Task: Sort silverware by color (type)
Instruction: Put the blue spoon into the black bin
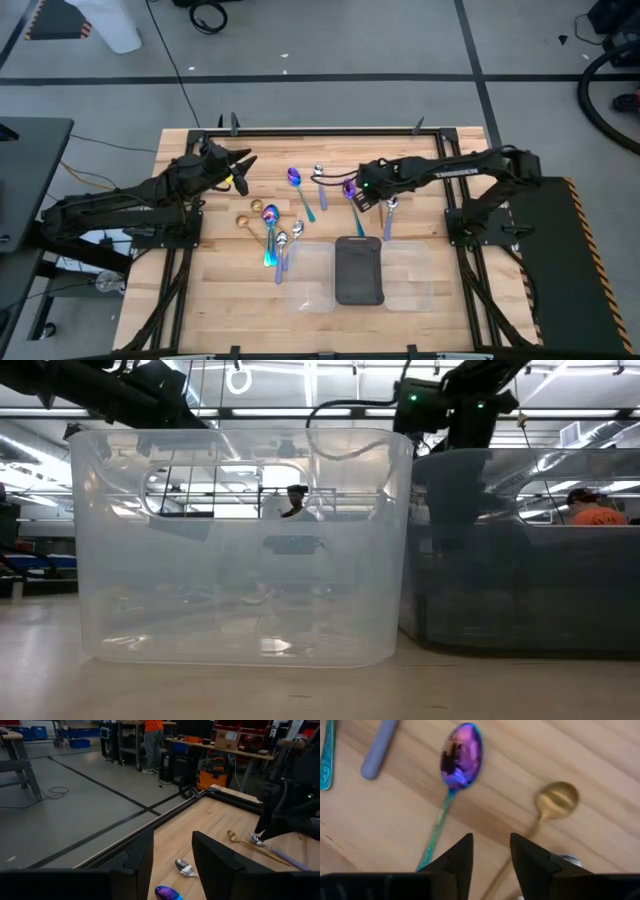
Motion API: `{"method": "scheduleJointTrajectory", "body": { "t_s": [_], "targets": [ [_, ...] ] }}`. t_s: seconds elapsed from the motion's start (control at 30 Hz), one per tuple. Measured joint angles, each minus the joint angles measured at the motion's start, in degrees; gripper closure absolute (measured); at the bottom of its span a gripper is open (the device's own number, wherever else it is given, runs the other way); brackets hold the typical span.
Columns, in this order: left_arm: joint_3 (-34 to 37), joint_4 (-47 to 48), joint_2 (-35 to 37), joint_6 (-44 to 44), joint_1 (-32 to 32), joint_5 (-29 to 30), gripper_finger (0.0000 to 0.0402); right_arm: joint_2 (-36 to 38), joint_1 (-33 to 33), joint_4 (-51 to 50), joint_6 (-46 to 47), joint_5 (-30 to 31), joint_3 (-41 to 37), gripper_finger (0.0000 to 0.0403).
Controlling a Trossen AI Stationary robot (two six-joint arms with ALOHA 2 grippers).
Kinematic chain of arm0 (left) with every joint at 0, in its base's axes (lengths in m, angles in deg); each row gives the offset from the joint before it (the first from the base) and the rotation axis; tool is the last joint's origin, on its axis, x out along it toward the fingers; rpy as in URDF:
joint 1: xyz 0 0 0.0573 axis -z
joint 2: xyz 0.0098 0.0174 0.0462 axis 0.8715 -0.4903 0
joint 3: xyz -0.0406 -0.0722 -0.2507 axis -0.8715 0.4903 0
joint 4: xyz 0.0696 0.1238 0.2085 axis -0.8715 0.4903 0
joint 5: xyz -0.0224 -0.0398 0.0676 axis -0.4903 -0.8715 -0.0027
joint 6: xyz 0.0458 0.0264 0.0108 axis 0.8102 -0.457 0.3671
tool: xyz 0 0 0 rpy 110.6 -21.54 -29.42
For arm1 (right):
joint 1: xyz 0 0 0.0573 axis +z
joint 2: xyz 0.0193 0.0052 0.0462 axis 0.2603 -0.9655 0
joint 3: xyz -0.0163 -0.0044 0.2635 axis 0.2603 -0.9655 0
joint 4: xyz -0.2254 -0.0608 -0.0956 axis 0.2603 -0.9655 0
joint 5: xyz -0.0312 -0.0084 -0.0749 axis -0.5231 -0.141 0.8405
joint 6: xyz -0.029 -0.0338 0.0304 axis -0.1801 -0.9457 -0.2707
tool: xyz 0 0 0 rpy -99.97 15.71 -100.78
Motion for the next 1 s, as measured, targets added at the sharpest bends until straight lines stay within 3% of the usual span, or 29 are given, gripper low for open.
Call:
{"method": "scheduleJointTrajectory", "body": {
  "t_s": [0.17,0.43,1.0],
  "targets": [
    [0.00,-0.04,0.00,-0.91,0.00,0.00,0.0260,-5.39,2.04,-0.14,1.08,-0.53,4.45,0.0231],
    [0.00,-0.17,0.00,-1.46,0.02,0.00,0.0260,-14.66,2.99,-1.82,1.23,-1.06,11.12,0.0236],
    [0.00,0.51,-0.02,-3.03,0.04,-0.41,0.0260,-21.17,0.34,-0.04,-0.74,-3.78,11.54,0.0239]
  ]
}}
